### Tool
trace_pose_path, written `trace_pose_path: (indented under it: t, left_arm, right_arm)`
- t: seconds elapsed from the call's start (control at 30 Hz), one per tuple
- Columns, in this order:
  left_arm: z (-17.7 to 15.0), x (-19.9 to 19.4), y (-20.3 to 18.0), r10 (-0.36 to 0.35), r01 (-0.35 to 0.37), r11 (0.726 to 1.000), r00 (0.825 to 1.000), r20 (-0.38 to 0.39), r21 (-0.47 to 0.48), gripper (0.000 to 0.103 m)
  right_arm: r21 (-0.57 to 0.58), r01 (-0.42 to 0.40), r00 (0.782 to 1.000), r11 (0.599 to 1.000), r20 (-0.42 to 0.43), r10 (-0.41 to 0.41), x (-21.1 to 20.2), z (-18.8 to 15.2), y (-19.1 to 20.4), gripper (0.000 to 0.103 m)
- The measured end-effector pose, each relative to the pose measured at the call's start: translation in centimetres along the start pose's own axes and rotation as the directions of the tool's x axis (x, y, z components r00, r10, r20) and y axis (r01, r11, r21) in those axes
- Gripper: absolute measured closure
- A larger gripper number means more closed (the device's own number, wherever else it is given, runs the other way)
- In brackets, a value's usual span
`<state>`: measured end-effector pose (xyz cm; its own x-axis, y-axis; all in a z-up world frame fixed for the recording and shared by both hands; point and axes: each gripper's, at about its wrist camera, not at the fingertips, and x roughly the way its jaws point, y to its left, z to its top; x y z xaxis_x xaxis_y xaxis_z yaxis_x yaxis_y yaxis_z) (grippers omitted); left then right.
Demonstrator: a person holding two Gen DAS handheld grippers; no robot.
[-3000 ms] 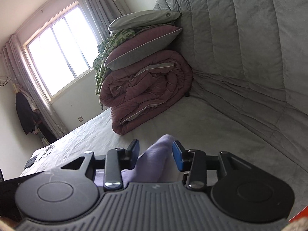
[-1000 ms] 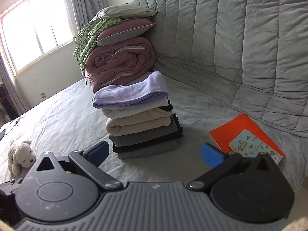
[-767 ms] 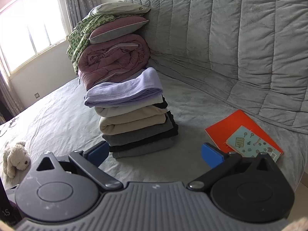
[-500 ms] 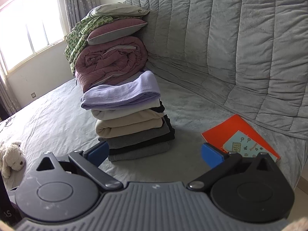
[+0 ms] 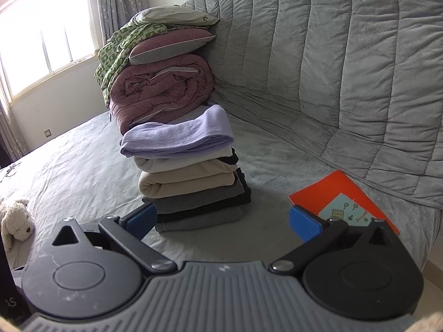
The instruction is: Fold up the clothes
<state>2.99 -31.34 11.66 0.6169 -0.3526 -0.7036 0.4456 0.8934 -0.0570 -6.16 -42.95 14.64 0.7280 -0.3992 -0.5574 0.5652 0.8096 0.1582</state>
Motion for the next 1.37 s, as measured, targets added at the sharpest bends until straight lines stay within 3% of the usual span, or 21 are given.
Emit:
trace_pose_path:
  t: [0.77, 1.37]
  left_arm:
    - [0.0, -2.3, 1.9, -0.007, 0.008, 0.999, 1.000, 0.010, -0.041, 0.001]
    - [-0.1, -2.6, 1.1, -0.022, 0.022, 1.000, 1.000, 0.011, -0.007, 0.001]
  right_arm:
    - [-0.027, 0.018, 0.999, 0.999, 0.034, -0.017, -0.9, 0.0, 0.5, 0.000]
    - [-0.025, 0.015, 0.999, 1.000, 0.048, -0.014, -1.2, 0.1, 0.4, 0.000]
